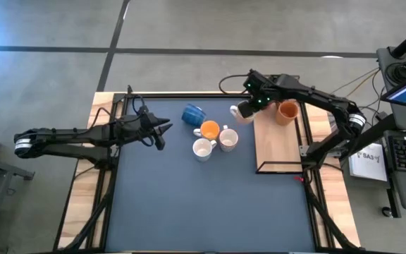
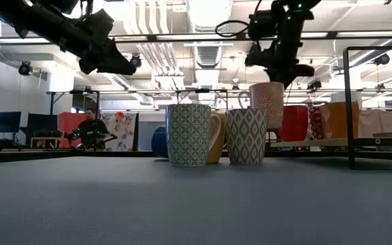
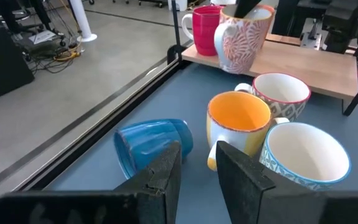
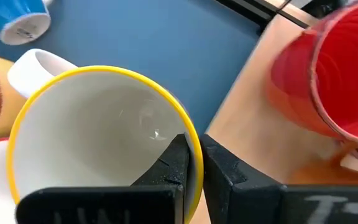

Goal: Place coffee mugs
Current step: Put the orange patterned mug on the shelf

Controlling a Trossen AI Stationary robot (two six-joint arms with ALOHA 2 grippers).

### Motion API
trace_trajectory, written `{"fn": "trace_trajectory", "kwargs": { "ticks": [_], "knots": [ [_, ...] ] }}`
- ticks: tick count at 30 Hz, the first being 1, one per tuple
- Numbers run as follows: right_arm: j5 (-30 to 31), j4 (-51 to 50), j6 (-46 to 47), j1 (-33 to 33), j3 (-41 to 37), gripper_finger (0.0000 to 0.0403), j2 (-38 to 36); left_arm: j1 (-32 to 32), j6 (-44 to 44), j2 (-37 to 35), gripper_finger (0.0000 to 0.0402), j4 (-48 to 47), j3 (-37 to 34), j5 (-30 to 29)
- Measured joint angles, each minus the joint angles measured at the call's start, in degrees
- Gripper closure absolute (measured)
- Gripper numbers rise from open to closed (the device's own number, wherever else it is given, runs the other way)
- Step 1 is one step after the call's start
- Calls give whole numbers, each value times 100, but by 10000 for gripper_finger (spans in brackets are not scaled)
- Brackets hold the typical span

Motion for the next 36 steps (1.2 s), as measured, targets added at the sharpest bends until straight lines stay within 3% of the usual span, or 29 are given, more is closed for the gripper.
{"fn": "trace_trajectory", "kwargs": {
  "ticks": [17, 36],
  "knots": [
    [455, -357, 305, -26, -833, 385, -846, 0, -20, 0, 318, 0, 0, 0],
    [763, -267, 294, -528, -1280, 385, -887, 0, -22, 0, 318, -2, 0, 0]
  ]
}}
